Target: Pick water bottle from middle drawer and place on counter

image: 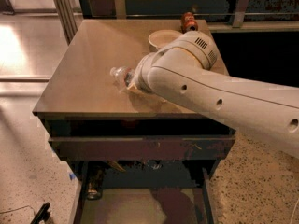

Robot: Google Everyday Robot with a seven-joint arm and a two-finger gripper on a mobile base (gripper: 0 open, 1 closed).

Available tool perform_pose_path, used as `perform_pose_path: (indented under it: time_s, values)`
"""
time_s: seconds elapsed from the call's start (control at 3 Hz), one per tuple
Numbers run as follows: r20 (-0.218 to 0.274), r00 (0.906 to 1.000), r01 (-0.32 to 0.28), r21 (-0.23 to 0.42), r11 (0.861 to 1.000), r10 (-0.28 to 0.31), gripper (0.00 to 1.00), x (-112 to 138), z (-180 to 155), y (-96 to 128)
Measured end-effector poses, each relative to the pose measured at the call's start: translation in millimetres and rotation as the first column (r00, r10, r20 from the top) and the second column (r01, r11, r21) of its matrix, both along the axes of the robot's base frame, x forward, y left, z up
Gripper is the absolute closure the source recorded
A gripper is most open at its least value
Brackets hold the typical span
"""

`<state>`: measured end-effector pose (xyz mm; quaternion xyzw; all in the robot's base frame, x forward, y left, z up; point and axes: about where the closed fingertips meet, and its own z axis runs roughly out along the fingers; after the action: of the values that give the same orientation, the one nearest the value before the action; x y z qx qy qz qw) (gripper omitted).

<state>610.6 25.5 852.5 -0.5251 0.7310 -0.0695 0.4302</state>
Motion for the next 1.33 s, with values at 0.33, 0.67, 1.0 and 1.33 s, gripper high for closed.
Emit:
perform_pose_path:
  time_s: [0.33,0.67,1.0,1.33]
  values:
    - [0.0,1.0,0.0,0.0,1.0,0.0,0.58,0.0,0.0,0.0]
    - [0.0,1.0,0.0,0.0,1.0,0.0,0.35,0.0,0.0,0.0]
    - [0.0,1.0,0.0,0.0,1.0,0.0,0.12,0.0,0.0,0.0]
    - [0.0,1.0,0.0,0.0,1.0,0.0,0.0,0.0,0.1,0.0]
